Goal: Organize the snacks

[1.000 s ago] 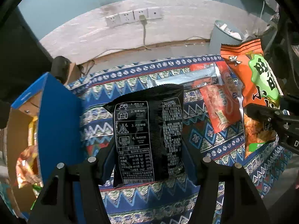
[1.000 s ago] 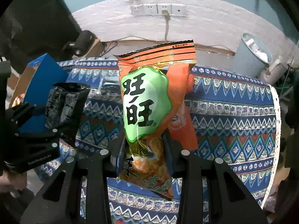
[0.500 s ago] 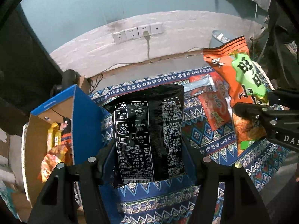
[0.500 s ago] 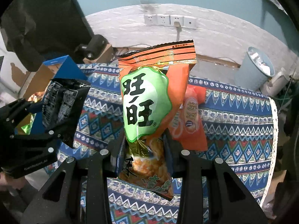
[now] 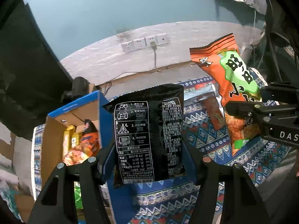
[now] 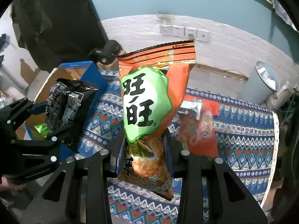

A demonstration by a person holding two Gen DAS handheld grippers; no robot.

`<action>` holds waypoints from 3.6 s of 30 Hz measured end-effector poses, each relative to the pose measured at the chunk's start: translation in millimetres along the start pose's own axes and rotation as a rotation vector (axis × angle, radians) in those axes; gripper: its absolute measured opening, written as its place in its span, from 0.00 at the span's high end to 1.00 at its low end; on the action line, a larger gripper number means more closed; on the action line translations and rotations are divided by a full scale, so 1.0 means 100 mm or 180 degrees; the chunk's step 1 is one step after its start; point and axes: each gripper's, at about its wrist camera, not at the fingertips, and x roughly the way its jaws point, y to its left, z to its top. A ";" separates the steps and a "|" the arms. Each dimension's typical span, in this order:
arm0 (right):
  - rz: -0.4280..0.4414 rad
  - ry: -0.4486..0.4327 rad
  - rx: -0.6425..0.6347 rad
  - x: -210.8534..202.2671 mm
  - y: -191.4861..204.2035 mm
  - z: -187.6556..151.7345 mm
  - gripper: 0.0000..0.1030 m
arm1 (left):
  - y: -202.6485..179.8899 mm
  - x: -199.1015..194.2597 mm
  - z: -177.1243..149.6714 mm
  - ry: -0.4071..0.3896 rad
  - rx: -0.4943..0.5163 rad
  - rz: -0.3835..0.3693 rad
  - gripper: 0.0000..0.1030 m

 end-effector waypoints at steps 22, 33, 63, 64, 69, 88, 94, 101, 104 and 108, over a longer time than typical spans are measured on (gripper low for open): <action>0.0248 -0.0028 -0.0308 0.12 0.73 0.31 0.66 | 0.77 -0.21 -0.23 -0.0096 -0.0376 0.0156 0.37; 0.0366 0.0003 -0.0500 0.29 1.22 0.46 0.66 | 1.32 -0.12 -0.50 0.0002 -0.0703 0.0211 0.37; 0.0743 0.0293 -0.0819 0.99 2.34 0.87 0.64 | 2.29 0.11 -0.93 0.0302 -0.1436 0.0378 0.37; 0.0756 0.0271 -0.0791 0.98 2.33 0.88 0.64 | 2.30 0.12 -0.93 0.0311 -0.1452 0.0383 0.37; 0.0760 0.0203 -0.0748 0.93 2.31 0.89 0.50 | 2.31 0.10 -0.92 0.0337 -0.1476 0.0453 0.29; 0.0554 0.0155 -0.0598 0.69 1.80 0.75 0.34 | 1.87 0.02 -0.67 0.0152 -0.1113 0.0427 0.23; 0.0489 0.0148 -0.0472 0.60 1.52 0.69 0.34 | 1.66 0.01 -0.58 0.0123 -0.0957 0.0404 0.23; 0.0404 0.0137 -0.0390 0.50 1.24 0.59 0.32 | 1.39 -0.04 -0.44 0.0082 -0.0764 0.0379 0.23; 0.0345 0.0123 -0.0360 0.45 1.12 0.54 0.30 | 1.26 -0.06 -0.38 0.0055 -0.0679 0.0359 0.23; 0.0304 0.0107 -0.0270 0.39 0.94 0.47 0.29 | 1.09 -0.08 -0.31 0.0026 -0.0543 0.0349 0.23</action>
